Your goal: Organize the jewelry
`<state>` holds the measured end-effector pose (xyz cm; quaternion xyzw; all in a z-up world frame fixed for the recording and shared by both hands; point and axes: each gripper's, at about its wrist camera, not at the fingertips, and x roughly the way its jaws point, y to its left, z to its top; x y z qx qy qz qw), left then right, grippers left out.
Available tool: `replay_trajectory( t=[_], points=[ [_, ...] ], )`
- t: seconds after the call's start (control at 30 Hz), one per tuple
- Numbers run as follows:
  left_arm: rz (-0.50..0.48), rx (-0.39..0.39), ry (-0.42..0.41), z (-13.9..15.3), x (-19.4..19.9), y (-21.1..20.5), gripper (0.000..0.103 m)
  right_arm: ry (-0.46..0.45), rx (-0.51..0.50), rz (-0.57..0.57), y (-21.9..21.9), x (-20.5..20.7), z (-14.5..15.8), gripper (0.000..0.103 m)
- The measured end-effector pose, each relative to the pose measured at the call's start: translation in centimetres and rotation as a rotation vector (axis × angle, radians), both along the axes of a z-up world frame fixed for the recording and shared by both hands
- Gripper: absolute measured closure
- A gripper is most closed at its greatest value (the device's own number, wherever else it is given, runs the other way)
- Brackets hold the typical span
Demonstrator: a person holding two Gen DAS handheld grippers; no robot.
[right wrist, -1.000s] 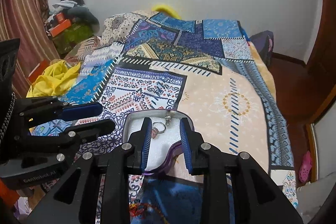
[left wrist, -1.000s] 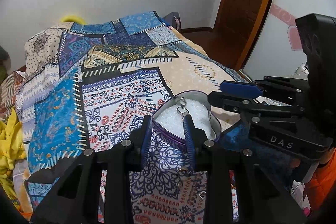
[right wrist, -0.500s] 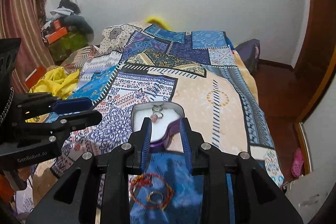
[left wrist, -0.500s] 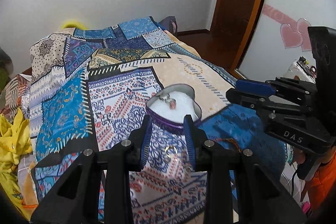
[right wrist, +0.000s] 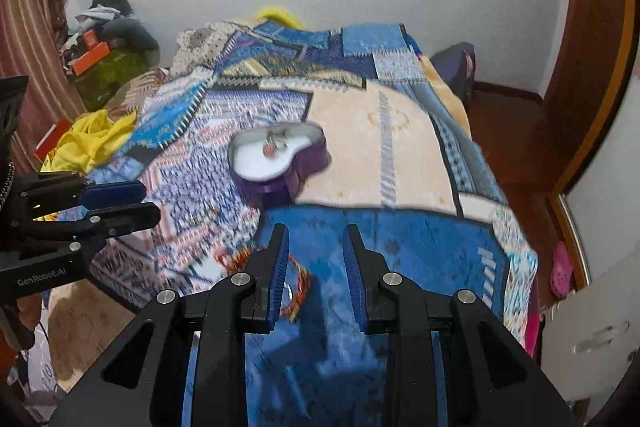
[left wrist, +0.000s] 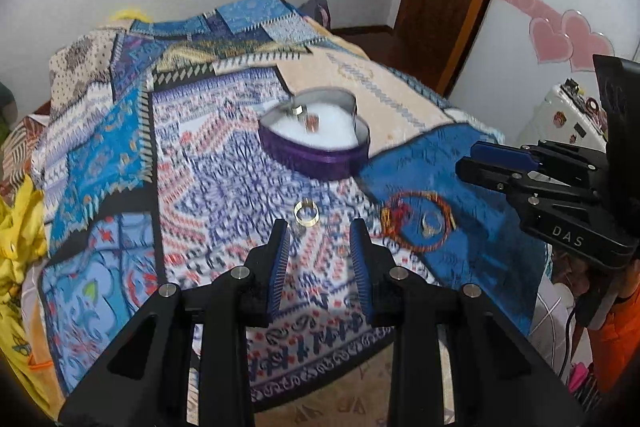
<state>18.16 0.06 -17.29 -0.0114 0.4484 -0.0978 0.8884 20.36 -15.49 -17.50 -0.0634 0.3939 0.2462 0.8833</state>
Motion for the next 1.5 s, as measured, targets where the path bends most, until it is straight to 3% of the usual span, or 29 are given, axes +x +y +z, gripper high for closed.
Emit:
replay_trajectory(
  t=[0.2,0.63,0.8,1.3,1.37,1.5],
  points=[
    [-0.012,-0.005,0.054,-2.2,-0.2,-0.3,0.073,0.055,-0.016,-0.005,-0.5,-0.4,-2.2,0.078],
    [-0.021,-0.048,0.088,-4.1,1.2,-1.0,0.074,0.05,0.037,0.053,1.2,-0.6,-1.5,0.078],
    [-0.034,-0.049,0.083,-4.4,1.1,-1.2,0.094,0.056,0.049,0.066,1.6,-0.4,-1.8,0.078],
    [-0.012,-0.043,0.044,-3.3,-0.2,-0.4,0.094,0.057,0.041,0.099,3.9,0.0,-2.9,0.078],
    [-0.009,-0.039,0.038,-3.2,-0.3,-0.3,0.094,0.066,0.054,0.104,4.0,0.1,-3.1,0.087],
    [-0.003,-0.04,0.027,-2.8,-0.4,-0.1,0.094,0.069,0.058,0.108,4.0,0.2,-3.2,0.095]
  ],
)
